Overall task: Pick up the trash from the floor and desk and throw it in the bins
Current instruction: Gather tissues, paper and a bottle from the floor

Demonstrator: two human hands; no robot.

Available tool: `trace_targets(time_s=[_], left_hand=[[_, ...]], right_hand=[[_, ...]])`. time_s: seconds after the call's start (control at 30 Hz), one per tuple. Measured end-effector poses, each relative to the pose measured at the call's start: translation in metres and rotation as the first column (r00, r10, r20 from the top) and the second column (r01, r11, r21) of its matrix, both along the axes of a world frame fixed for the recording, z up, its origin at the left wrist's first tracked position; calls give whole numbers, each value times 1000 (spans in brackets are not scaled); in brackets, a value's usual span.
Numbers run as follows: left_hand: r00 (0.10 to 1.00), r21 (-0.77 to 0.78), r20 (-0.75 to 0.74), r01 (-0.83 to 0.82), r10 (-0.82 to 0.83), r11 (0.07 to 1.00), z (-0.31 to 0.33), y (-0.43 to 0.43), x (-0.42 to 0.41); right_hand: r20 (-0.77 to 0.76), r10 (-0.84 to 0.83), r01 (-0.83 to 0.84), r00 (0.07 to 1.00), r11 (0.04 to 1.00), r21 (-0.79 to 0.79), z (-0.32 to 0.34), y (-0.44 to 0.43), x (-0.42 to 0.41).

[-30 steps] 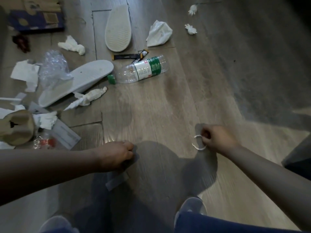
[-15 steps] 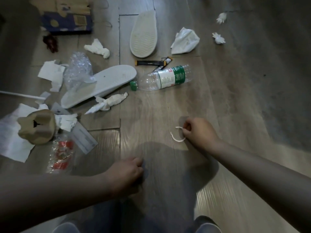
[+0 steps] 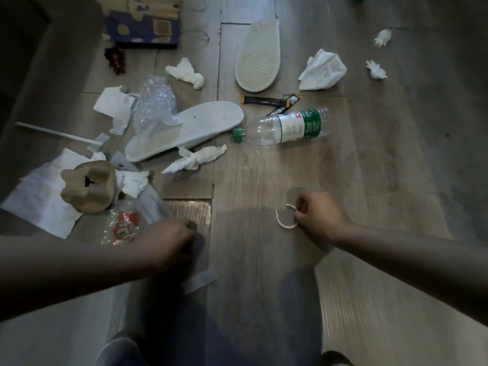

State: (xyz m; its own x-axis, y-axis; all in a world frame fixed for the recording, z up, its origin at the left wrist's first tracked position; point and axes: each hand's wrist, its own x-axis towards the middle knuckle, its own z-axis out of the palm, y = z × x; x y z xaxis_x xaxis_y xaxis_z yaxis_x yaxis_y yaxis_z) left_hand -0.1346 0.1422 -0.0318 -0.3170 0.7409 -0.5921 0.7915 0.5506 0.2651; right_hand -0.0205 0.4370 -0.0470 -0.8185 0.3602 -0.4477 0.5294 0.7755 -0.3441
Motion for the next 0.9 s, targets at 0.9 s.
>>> trace_targets(time_s=[0.9], left_hand=[[998,74,-30,-61,64,995,-7,-16,44]], right_hand=[[88,-239,254,967,912,-322,0,-95,-50]])
